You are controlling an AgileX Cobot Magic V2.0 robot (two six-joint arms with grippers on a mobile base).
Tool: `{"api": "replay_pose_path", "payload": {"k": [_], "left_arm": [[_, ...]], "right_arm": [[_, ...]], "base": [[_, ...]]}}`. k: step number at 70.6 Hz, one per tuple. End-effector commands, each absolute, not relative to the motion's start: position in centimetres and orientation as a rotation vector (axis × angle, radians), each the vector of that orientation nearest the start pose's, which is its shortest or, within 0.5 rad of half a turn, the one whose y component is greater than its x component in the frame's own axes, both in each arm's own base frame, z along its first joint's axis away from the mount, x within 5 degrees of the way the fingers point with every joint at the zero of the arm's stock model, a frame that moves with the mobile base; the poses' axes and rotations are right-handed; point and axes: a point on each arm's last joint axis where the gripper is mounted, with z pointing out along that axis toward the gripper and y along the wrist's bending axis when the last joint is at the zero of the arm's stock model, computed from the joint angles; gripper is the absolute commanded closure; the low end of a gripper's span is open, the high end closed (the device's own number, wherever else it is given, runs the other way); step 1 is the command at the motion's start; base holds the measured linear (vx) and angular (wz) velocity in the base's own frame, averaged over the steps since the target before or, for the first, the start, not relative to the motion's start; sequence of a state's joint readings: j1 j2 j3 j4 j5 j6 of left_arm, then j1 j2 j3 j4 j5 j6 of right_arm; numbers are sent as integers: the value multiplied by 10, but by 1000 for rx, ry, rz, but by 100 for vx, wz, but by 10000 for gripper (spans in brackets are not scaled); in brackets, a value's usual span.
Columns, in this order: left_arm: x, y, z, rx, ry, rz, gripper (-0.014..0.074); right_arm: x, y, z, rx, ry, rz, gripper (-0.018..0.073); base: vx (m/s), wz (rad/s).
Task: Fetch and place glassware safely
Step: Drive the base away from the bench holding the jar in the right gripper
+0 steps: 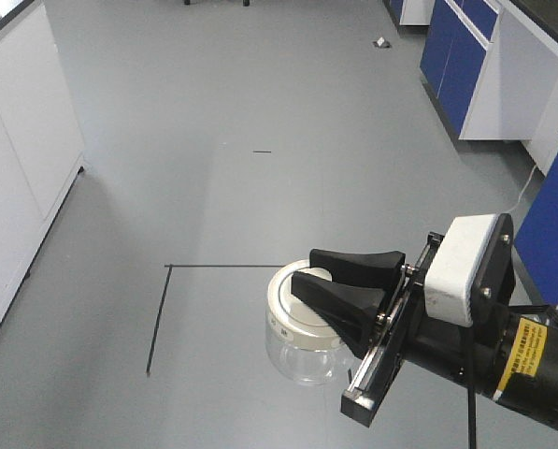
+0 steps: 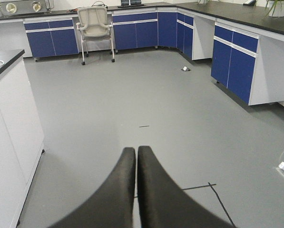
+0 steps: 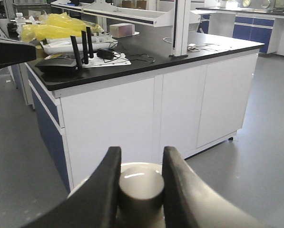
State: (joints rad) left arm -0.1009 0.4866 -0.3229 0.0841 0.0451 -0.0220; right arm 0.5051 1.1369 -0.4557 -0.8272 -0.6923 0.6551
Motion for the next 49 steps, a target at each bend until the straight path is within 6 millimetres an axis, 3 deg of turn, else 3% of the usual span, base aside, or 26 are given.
{"api": "replay_pose_path", "payload": {"k": [1, 49], "left_arm": [[111, -12, 297, 126, 1588, -49, 603], [111, -12, 297, 126, 1588, -49, 603]], "right_arm": [[167, 145, 289, -779, 1364, 810, 560], [167, 145, 289, -779, 1364, 810, 560]], "base": [[40, -2], [48, 2]]}}
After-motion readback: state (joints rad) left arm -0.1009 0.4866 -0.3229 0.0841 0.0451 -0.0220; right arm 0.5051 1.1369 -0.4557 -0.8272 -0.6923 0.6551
